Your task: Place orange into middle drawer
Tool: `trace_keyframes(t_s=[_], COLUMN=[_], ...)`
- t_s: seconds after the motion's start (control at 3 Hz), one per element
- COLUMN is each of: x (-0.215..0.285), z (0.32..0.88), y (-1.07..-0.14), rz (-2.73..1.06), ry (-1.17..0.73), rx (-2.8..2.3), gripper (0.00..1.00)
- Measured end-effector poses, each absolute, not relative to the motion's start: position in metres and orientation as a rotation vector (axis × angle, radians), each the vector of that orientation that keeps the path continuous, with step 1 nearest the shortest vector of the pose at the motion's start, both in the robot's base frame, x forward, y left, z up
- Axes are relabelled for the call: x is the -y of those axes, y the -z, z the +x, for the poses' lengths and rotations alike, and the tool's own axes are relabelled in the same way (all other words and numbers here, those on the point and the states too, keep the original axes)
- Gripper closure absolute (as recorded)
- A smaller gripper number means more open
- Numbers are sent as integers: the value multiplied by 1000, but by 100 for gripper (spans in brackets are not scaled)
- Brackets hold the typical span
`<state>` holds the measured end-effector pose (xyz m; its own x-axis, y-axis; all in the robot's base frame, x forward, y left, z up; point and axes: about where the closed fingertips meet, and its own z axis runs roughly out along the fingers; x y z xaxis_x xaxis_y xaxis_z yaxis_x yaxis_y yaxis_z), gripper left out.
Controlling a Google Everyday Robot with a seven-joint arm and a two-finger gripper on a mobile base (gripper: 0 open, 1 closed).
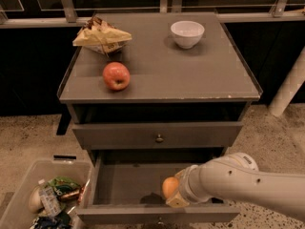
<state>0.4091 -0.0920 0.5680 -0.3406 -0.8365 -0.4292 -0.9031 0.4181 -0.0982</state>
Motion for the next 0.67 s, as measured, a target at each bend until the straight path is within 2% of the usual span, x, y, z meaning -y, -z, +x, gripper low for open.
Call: trace_keyframes(t_s=[0.33, 0.67], x=[118, 117], z=[438, 437], y=[-549, -550], rz=[-1478, -1475], ry=[-38, -39], rx=[-2285, -2286], gripper=[100, 100])
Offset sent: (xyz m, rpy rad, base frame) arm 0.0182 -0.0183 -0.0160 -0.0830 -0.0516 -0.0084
